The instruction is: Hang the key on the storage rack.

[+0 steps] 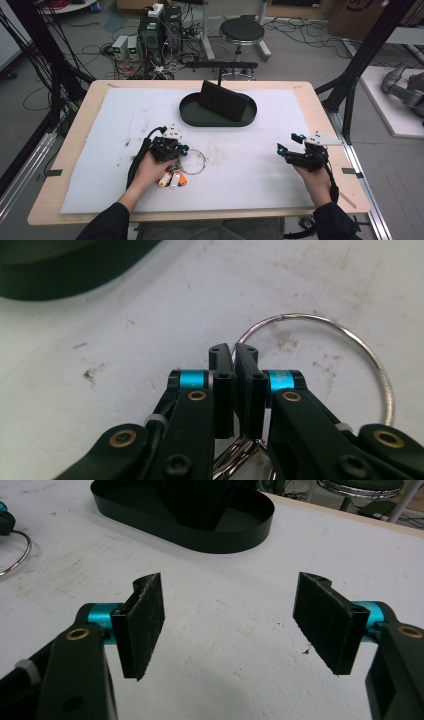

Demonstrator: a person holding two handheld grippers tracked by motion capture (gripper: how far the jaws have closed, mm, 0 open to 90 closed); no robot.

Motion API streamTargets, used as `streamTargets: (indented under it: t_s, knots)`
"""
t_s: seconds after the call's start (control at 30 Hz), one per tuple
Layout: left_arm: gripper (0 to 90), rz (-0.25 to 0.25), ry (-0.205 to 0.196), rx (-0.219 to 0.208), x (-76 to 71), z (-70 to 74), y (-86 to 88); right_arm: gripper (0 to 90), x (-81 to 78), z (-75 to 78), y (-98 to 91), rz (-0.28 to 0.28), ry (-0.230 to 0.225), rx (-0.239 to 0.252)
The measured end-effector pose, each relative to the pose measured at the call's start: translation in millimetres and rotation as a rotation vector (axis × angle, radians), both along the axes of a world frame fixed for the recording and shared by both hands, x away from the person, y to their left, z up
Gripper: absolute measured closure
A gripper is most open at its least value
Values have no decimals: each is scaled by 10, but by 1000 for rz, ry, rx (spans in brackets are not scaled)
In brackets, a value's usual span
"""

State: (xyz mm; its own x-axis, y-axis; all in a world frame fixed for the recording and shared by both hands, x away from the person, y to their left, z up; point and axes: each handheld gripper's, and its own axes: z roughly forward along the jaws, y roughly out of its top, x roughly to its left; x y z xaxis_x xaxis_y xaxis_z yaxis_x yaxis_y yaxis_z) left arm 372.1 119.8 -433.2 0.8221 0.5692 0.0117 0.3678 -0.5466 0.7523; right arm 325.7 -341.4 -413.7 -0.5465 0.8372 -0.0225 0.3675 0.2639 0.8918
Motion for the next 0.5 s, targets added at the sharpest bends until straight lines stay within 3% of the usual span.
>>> streamTargets:
  t_s: [0.07,0.2,0.5]
  knots:
    - [862,0,-8,-15,-8,22,16,293,1,1,-3,-1,-2,1]
    - [863,-5,-49,-86,-62,116,56,292,2,4,-3,0,-4,2]
    - [862,-64,-129,-143,-242,273,5,292,5,8,9,6,-7,2]
